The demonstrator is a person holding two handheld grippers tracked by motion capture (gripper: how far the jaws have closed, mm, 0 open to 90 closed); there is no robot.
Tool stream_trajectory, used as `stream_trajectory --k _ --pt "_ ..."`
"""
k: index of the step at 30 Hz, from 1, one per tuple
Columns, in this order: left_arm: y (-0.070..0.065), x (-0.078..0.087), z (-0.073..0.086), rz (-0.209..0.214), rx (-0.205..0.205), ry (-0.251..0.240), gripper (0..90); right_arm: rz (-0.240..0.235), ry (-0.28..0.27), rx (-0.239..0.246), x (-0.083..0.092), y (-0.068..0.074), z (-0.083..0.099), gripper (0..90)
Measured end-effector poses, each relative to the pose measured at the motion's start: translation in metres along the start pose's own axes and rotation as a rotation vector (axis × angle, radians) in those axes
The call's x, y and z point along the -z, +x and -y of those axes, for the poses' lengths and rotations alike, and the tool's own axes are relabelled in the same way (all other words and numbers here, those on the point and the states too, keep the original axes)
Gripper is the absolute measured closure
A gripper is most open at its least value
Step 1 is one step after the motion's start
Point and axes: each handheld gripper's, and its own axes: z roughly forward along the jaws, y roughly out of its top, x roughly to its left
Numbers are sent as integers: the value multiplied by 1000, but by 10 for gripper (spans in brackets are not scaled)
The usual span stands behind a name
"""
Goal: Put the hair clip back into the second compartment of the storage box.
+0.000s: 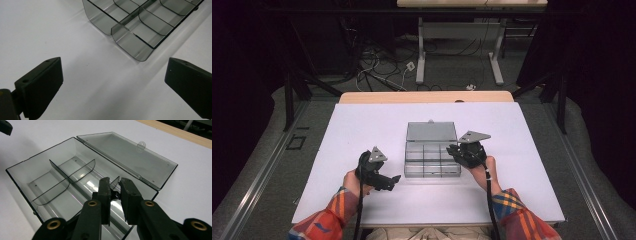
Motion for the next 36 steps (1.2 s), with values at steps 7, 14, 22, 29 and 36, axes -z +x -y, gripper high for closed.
stream_trajectory --k 7,14,22,29,36 --pt "0 0 0 0 0 0 18 -1 -1 -3 -3 1 -2 790" --pt "0 0 0 0 1 -1 18 -13 8 5 -7 4 -5 790" --pt "-1 0 0 -3 5 -7 18 -25 11 3 -14 7 -8 790" --pt "-1 0 0 -3 6 -6 18 -27 13 10 -18 8 -9 790" --pt "-2 0 0 -4 7 -11 18 -39 26 9 -24 9 -9 790"
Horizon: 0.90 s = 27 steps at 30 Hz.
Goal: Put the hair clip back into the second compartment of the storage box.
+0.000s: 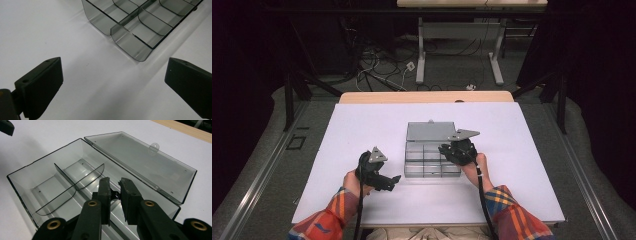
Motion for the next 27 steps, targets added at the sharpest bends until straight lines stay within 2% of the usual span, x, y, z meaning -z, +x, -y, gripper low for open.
stream_trajectory --k 5,8,15,19,22,26,27 --pt "0 0 0 0 3 -1 18 -9 20 -3 -3 0 -1 790" --pt "-1 1 0 0 -3 1 18 -12 13 -8 -4 -1 -2 790" --pt "0 2 1 -3 -13 8 18 -27 47 2 -7 1 -3 790" --pt "0 2 0 -4 -10 6 18 -30 36 0 -11 2 -3 790" --pt "0 0 1 0 -1 2 18 -35 62 7 -12 1 -4 790" --pt "0 0 0 2 3 -2 18 -35 53 2 -13 1 -3 791" --pt "1 1 0 1 -6 2 18 -35 52 4 -13 1 -3 790"
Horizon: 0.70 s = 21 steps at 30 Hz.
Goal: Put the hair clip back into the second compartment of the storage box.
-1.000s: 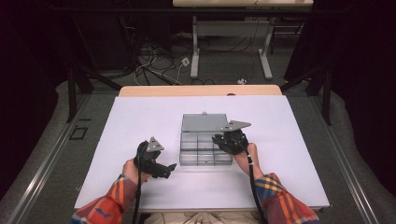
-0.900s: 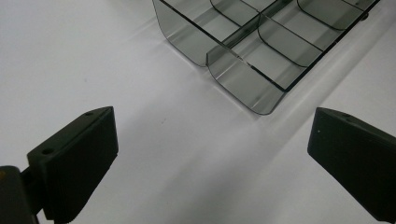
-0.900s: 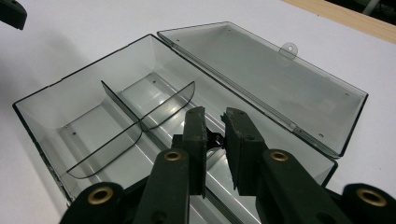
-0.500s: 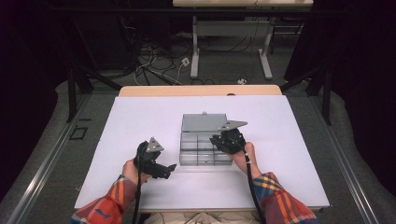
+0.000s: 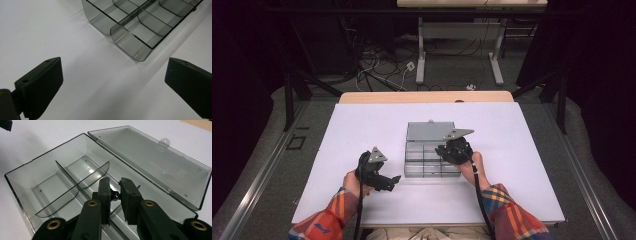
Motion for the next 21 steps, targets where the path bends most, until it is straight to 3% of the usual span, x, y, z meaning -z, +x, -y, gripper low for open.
stream_trajectory --k 21 --pt "0 -1 0 5 10 -1 18 3 10 0 -6 0 0 790"
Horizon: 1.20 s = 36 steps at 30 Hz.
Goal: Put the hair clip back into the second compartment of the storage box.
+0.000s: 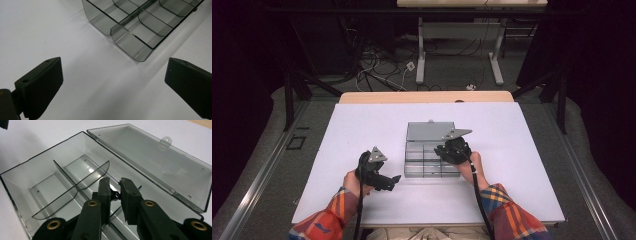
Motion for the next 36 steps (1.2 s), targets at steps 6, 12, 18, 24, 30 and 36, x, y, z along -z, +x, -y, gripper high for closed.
stream_trajectory --k 6,12,18,24,30,36 --pt "0 0 0 -4 0 -2 18 -3 16 6 -5 2 0 790" --pt "1 0 0 -5 -7 7 18 -11 15 20 -8 3 1 789" --pt "0 0 0 -5 -9 7 19 -6 28 18 -8 3 1 788" --pt "0 -1 0 -1 -7 8 19 -11 41 12 -9 2 2 787" --pt "0 -1 0 -1 -9 7 20 -16 47 9 -10 2 2 787" --pt "0 -1 0 0 -7 8 20 -18 54 2 -11 2 2 786"
